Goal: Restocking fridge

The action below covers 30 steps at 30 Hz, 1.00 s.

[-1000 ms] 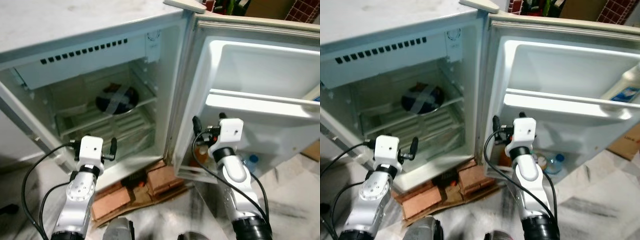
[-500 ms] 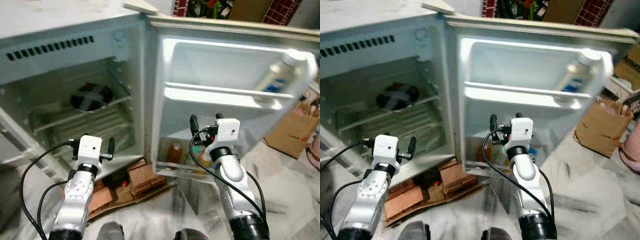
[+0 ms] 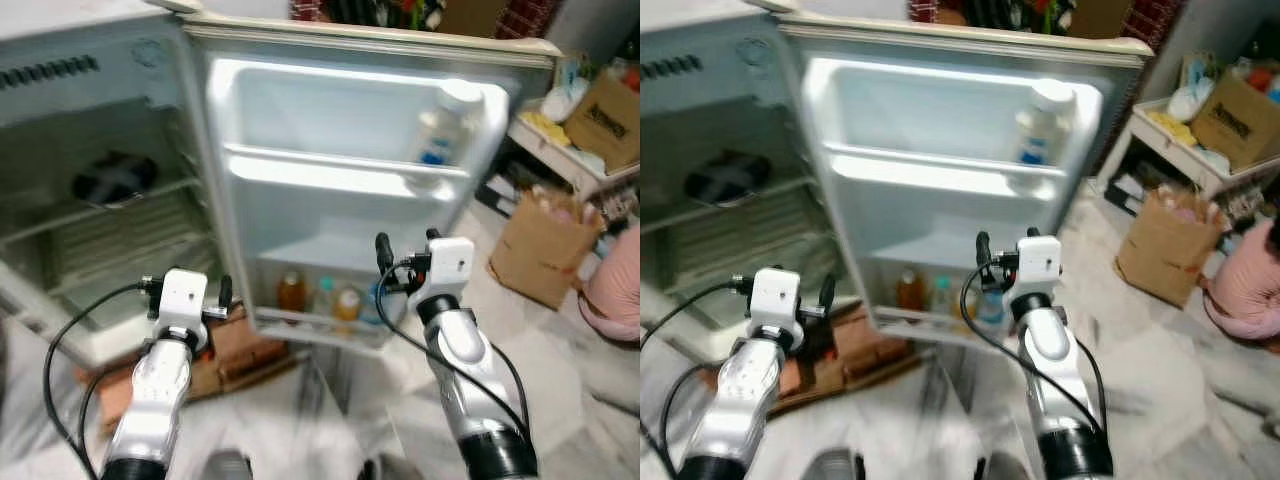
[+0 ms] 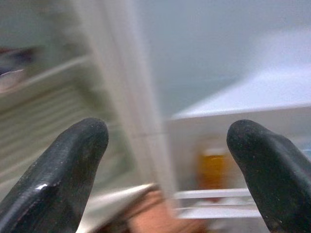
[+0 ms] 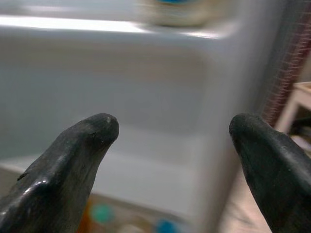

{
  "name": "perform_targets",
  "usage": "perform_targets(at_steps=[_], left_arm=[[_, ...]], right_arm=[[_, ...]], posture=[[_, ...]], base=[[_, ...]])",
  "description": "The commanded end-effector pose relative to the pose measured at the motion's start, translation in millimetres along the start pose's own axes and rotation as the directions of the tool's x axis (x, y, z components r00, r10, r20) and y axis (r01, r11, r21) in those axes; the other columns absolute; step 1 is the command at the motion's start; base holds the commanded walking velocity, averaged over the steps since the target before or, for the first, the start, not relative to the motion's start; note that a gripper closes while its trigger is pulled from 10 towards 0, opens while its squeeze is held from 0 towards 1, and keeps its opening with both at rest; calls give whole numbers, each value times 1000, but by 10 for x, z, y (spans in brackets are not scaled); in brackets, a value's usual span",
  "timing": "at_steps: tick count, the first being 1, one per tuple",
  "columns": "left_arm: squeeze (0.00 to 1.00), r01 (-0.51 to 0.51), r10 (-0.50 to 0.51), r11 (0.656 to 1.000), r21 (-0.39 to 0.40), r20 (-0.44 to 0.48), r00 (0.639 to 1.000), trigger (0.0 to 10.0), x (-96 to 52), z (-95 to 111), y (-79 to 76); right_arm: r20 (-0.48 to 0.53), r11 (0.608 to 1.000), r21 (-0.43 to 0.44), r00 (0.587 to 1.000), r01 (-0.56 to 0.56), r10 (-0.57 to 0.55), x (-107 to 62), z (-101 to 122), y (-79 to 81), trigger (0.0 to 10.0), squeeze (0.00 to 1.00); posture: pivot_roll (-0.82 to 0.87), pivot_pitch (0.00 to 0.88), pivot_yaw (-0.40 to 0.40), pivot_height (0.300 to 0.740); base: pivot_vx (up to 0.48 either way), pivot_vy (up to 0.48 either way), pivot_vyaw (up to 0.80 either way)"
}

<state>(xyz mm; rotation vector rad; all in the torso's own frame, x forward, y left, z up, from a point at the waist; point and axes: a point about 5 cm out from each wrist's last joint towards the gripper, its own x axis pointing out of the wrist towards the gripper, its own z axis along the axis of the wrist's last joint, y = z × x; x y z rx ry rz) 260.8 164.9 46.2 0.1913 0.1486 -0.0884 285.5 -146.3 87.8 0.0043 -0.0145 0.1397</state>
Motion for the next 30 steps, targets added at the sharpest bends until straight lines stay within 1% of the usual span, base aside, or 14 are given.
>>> perform_targets(at_steps=[1, 2, 5, 8, 12, 17, 22, 25, 30], left_arm=[[0, -11, 11, 1000, 27, 0, 1000, 10000, 4, 2, 62], [0, -13, 13, 1000, 28, 0, 1000, 10000, 5, 3, 69], [0, -17, 17, 999, 27, 9, 1000, 10000, 10, 18, 76], [0, -17, 16, 1000, 21, 22, 1000, 10000, 20, 43, 77], [0, -16, 16, 1000, 22, 23, 1000, 10000, 20, 41, 72], [0, -16, 15, 1000, 21, 23, 1000, 10000, 19, 40, 68], [0, -16, 16, 1000, 20, 18, 1000, 10000, 16, 28, 64], [0, -17, 16, 1000, 20, 19, 1000, 10000, 16, 29, 63], [0, -18, 18, 1000, 21, 18, 1000, 10000, 18, 27, 67]], right_arm=[[40, 1000, -6, 999, -25, 25, 14, 65, 37, 10000, 0], [50, 999, -29, 998, -27, 29, 11, 82, 39, 10000, 0], [54, 999, -20, 997, -46, 47, 6, 85, 51, 10000, 0], [54, 999, -22, 998, -44, 45, -6, 82, 20, 10000, 0], [56, 999, -23, 997, -47, 48, -10, 84, -4, 10000, 0], [56, 997, -15, 996, -73, 74, -12, 86, 5, 10000, 0], [39, 987, -6, 986, -163, 163, -54, 49, 101, 10000, 0], [44, 984, -20, 984, -175, 175, -56, 54, 118, 10000, 0], [56, 985, -20, 984, -170, 171, -21, 84, 111, 10000, 0]], posture=[[40, 62, -27, 740], [40, 63, -27, 740], [39, 63, -26, 740], [38, 62, -27, 740], [36, 63, -28, 740], [35, 63, -30, 740], [35, 63, -32, 740], [36, 63, -32, 740], [37, 62, -31, 740]], base=[[0, -244, 406], [0, 0, 775], [0, -325, 781], [0, -373, 781], [0, -397, 780], [0, -399, 775], [0, -398, 774], [0, -398, 769], [0, -396, 774]])
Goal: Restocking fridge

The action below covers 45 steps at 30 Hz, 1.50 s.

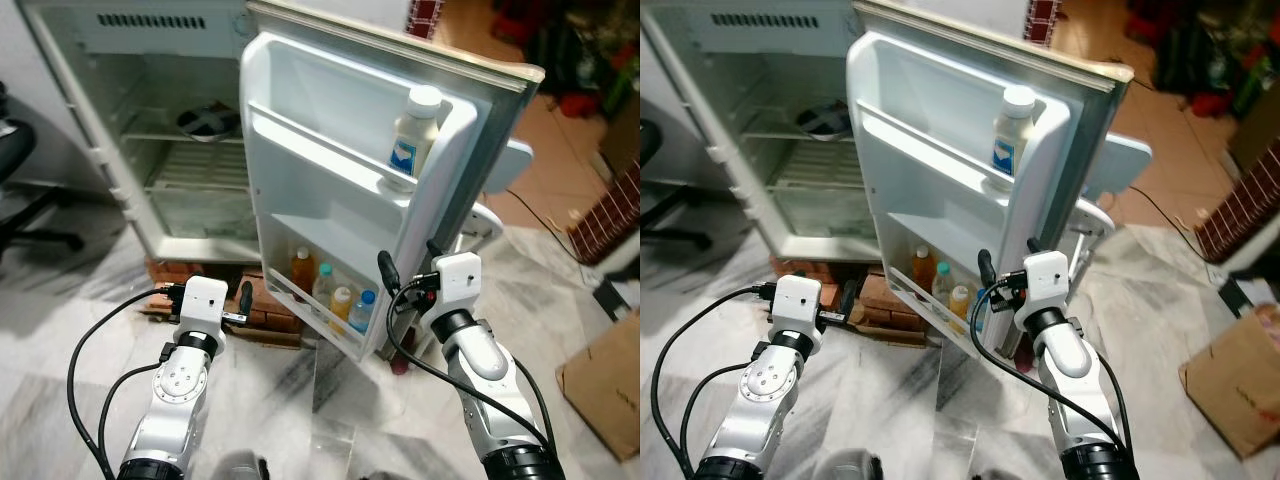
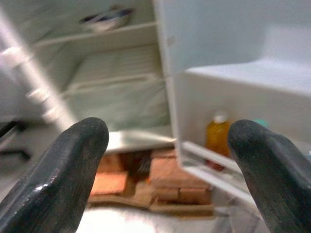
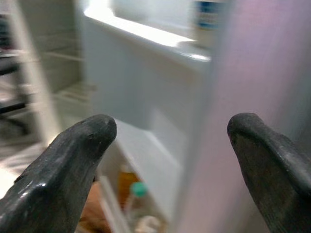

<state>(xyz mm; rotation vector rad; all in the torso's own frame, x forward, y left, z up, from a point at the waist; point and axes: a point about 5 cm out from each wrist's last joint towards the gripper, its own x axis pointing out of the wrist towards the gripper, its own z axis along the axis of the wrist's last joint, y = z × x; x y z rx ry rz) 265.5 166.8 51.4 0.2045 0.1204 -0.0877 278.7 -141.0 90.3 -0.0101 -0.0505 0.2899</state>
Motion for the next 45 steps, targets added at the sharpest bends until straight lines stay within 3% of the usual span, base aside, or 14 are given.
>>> perform_targets(at_steps=[1, 14, 18, 22, 23, 27, 29, 32, 33, 36, 39, 40, 42, 45], left_arm=[[0, -13, 13, 1000, 7, -9, 1000, 10000, -19, -26, 34], [0, -10, 10, 1000, 9, -16, 1000, 10000, -20, -36, 21], [0, -13, 13, 1000, 4, -15, 1000, 10000, -26, -35, 30], [0, -14, 14, 1000, 4, -18, 1000, 10000, -40, -47, 31], [0, -13, 13, 1000, 4, -20, 1000, 10000, -49, -52, 32], [0, -14, 14, 1000, 5, -25, 1000, 10000, -76, -68, 41], [0, -14, 14, 1000, 5, -26, 1000, 10000, -80, -70, 44], [0, -19, 19, 1000, 7, -34, 999, 10000, -102, -88, 64], [0, -16, 17, 1000, 14, -43, 999, 10000, -110, -100, 66], [0, -14, 15, 1000, 16, -44, 999, 10000, -111, -101, 69], [0, -12, 13, 1000, 20, -46, 999, 10000, -106, -96, 75], [0, -12, 13, 1000, 20, -46, 999, 10000, -106, -96, 75], [0, -11, 12, 1000, 24, -50, 999, 10000, -104, -98, 80], [0, -12, 13, 1000, 26, -54, 998, 10000, -111, -103, 89]], right_arm=[[23, 1000, -1, 1000, -21, 21, 48, 57, 41, 10000, 0], [22, 999, -26, 999, -23, 23, 95, 75, -68, 10000, 0], [-17, 994, -5, 994, -110, 110, 80, 22, -36, 10000, 0], [-95, 955, 71, 951, -289, 295, 15, -83, 74, 10000, 0], [-146, 928, 77, 917, -364, 372, -49, -151, 105, 10000, 0], [-271, 889, 134, 847, -438, 457, -216, -338, 75, 10000, 0], [-286, 885, 145, 838, -443, 466, -243, -361, 62, 10000, 0], [-401, 931, 42, 848, -362, 347, -265, -498, -142, 10000, 0], [-421, 971, -37, 885, -237, 200, -178, -497, -315, 10000, 0], [-394, 989, -55, 913, -138, 105, -80, -426, -422, 10000, 0], [-318, 991, -118, 943, 66, -101, 129, -199, -627, 10000, 0], [-318, 991, -118, 943, 66, -101, 129, -199, -627, 10000, 0], [-269, 975, -113, 938, 192, -216, 218, -51, -746, 10000, 0], [-206, 983, -11, 962, 183, -182, 299, 44, -687, 10000, 0]], posture=[[37, 62, -31, 740], [40, 64, -31, 740], [42, 64, -30, 740], [42, 64, -30, 740], [44, 64, -31, 740], [50, 69, -35, 740], [50, 69, -35, 740], [50, 73, -32, 740], [52, 76, -29, 740], [53, 78, -24, 740], [59, 78, -22, 740], [59, 78, -22, 740], [67, 77, -22, 740], [70, 77, -22, 740]], base=[[0, -398, 775], [0, -368, 667], [0, 0, 322], [0, 0, 0], [0, 0, 0], [0, 0, 0], [0, 0, 0], [0, 0, 0], [0, 0, 0], [0, 0, 0], [0, 0, 0], [0, 0, 0], [0, 0, 0], [0, 0, 0]])
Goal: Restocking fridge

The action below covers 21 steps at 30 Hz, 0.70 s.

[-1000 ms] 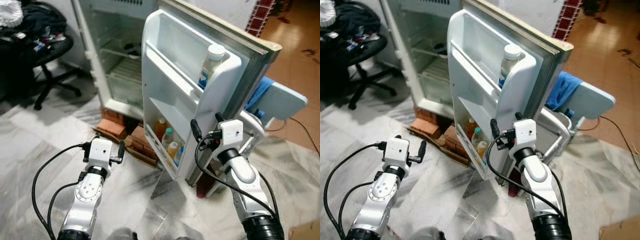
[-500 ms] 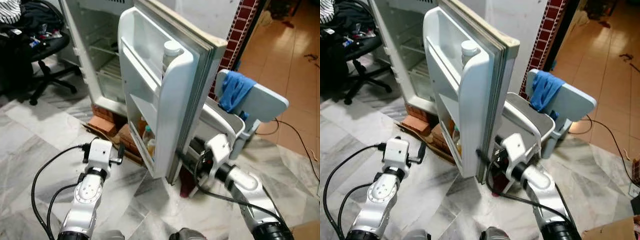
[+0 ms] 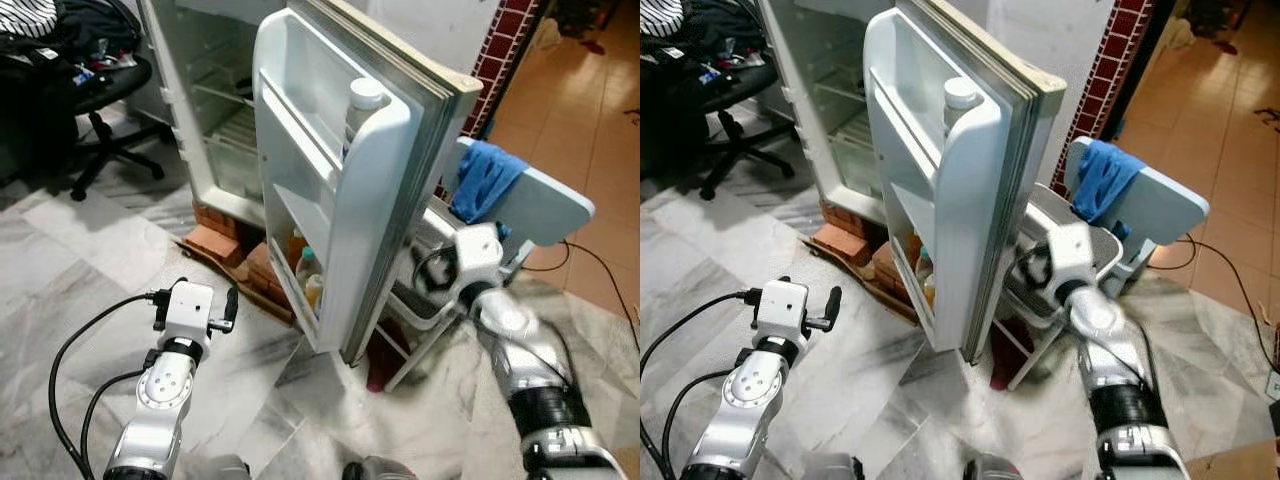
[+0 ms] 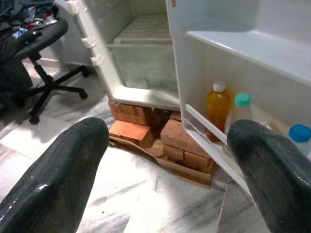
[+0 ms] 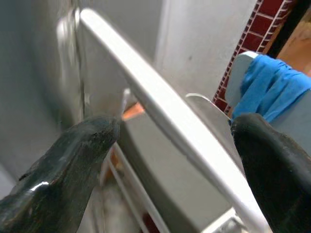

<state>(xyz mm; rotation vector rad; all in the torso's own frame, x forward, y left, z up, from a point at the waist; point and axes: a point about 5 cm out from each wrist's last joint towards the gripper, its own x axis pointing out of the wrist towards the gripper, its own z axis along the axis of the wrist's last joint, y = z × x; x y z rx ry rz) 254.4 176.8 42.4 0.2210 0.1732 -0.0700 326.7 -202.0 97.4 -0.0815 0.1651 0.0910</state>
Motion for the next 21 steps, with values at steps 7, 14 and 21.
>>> perform_targets(at_steps=[7, 14, 21], left_arm=[[0, 14, -14, 1000, 6, 0, 1000, 10000, -22, 20, 12], [0, 21, -21, 1000, -1, 3, 1000, 10000, -18, 32, -8], [0, 5, -5, 999, -32, 10, 1000, 10000, -32, 63, 8]], right_arm=[[347, 631, 280, 689, -724, 636, -393, 444, 861, 10000, 0], [168, 763, 233, 798, -603, 579, -339, 42, 823, 10000, 0], [131, 940, 208, 960, -269, 246, -264, -7, 463, 10000, 0]], posture=[[71, 74, -21, 740], [70, 76, -17, 740], [66, 78, -14, 740]], base=[[0, 0, 0], [0, 0, 0], [0, 0, 0]])
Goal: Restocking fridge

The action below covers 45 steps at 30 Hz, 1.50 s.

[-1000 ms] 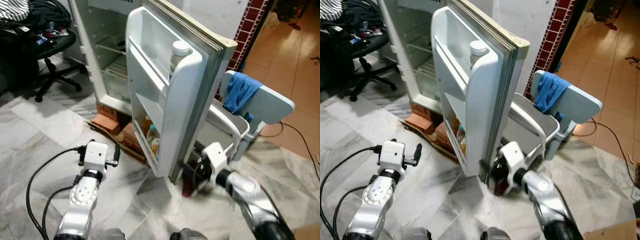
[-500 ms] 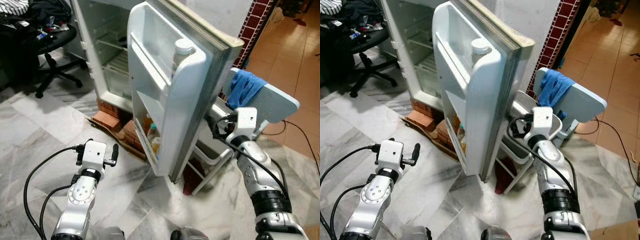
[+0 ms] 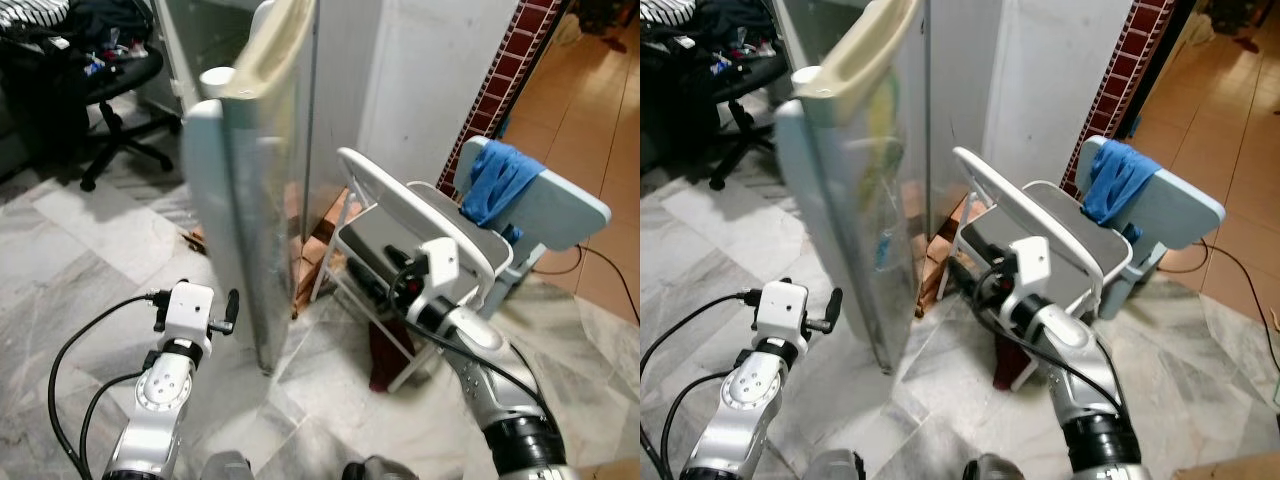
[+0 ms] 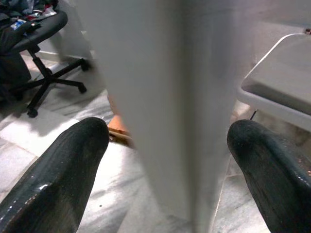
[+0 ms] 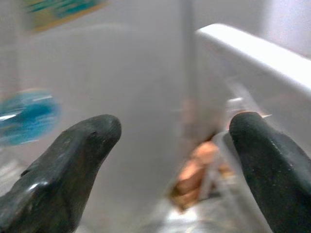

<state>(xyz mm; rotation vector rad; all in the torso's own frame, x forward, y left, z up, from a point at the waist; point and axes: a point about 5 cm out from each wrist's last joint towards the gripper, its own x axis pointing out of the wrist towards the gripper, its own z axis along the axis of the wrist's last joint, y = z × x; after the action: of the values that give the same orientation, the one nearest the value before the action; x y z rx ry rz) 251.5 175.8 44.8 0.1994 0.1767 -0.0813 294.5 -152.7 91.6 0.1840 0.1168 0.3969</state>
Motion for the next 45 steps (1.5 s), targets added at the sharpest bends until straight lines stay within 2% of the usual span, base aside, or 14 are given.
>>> perform_targets(at_steps=[1, 9, 12, 13, 16, 23, 33, 40, 45], left_arm=[[0, -10, 10, 1000, -15, 10, 1000, 10000, 5, 47, 16], [0, -21, 22, 1000, -23, 6, 1000, 10000, 51, 74, 31], [0, -36, 36, 999, -8, 36, 999, 10000, 70, 167, 69], [0, -43, 42, 999, 1, 69, 997, 10000, 92, 256, 86], [0, -45, 44, 999, 5, 86, 995, 10000, 116, 292, 98], [0, -27, 26, 1000, 7, 69, 997, 10000, 114, 229, 53], [0, -19, 18, 1000, 10, 88, 996, 10000, 173, 298, 45], [0, 3, -3, 1000, 6, 70, 998, 10000, 99, 245, 7], [0, 14, -15, 1000, 8, 58, 998, 10000, 75, 208, 18]], right_arm=[[47, 997, -29, 997, 69, -68, -18, 69, -43, 10000, 0], [66, 980, -89, 982, 181, -175, -11, -73, 32, 10000, 0], [95, 969, -95, 971, 229, -221, -38, -71, 29, 10000, 0], [98, 959, -101, 962, 264, -255, -80, -103, -8, 10000, 0], [87, 946, -78, 948, 314, -307, -133, -156, -70, 10000, 0], [94, 937, -105, 941, 334, -325, -140, -157, -98, 10000, 0], [149, 913, -105, 914, 393, -376, -126, -70, -155, 10000, 0], [146, 898, -96, 899, 429, -414, -233, -141, -148, 10000, 0], [151, 910, -85, 908, 406, -391, -254, -160, -126, 10000, 0]], posture=[[66, 77, -15, 740], [70, 83, -12, 740], [62, 89, -16, 740], [55, 91, -14, 740], [50, 92, -14, 740], [47, 87, -20, 740], [49, 92, -14, 740], [58, 103, -8, 740], [60, 95, -8, 740]], base=[[0, 0, 0], [0, 281, -150], [0, 480, -533], [0, 480, 0], [0, 480, 0], [0, 480, -457], [0, 480, -800], [0, 480, 0], [0, 480, 0]])
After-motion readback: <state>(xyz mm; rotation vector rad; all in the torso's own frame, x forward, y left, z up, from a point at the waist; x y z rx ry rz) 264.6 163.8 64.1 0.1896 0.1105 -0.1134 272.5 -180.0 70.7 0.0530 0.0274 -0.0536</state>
